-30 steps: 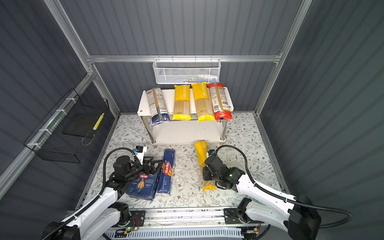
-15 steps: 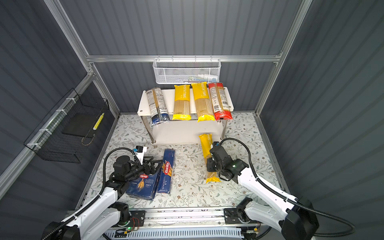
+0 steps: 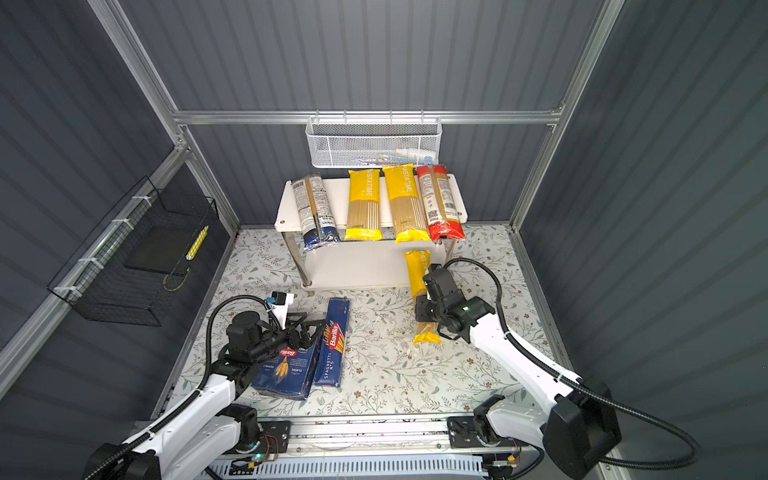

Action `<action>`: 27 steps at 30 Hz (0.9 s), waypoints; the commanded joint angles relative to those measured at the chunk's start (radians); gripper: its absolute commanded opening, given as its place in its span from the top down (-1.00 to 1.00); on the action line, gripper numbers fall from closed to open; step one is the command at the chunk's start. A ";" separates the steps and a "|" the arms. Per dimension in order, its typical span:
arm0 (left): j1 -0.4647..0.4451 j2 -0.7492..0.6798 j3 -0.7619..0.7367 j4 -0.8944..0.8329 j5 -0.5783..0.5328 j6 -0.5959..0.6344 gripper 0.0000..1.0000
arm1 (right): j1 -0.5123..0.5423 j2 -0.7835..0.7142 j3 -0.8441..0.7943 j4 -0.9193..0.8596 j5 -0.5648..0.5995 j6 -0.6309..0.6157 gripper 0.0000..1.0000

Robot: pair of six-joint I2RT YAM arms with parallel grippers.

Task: Place and organize the pasta boxes and bags onto the shelf
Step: 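Carry the yellow bag upright toward the shelf's lower tier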

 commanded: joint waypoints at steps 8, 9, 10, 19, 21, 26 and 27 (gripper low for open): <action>-0.007 -0.011 0.007 -0.015 -0.007 0.023 -0.99 | -0.046 0.103 0.138 0.176 0.043 -0.038 0.55; -0.007 -0.011 0.007 -0.012 -0.006 0.023 -0.99 | -0.049 0.117 0.146 0.182 0.042 -0.040 0.55; -0.007 -0.011 0.007 -0.012 -0.006 0.023 -0.99 | -0.052 0.129 0.151 0.189 0.046 -0.041 0.54; -0.007 -0.005 0.010 -0.013 -0.007 0.022 -0.99 | -0.074 0.237 0.176 0.245 0.078 -0.042 0.47; -0.007 -0.003 0.010 -0.012 -0.006 0.023 -0.99 | -0.078 0.256 0.173 0.262 0.078 -0.038 0.46; -0.007 -0.005 0.010 -0.015 -0.008 0.023 -0.99 | -0.093 0.303 0.173 0.291 0.083 -0.031 0.45; -0.007 -0.008 0.009 -0.015 -0.009 0.023 -0.99 | -0.095 0.310 0.173 0.298 0.084 -0.028 0.45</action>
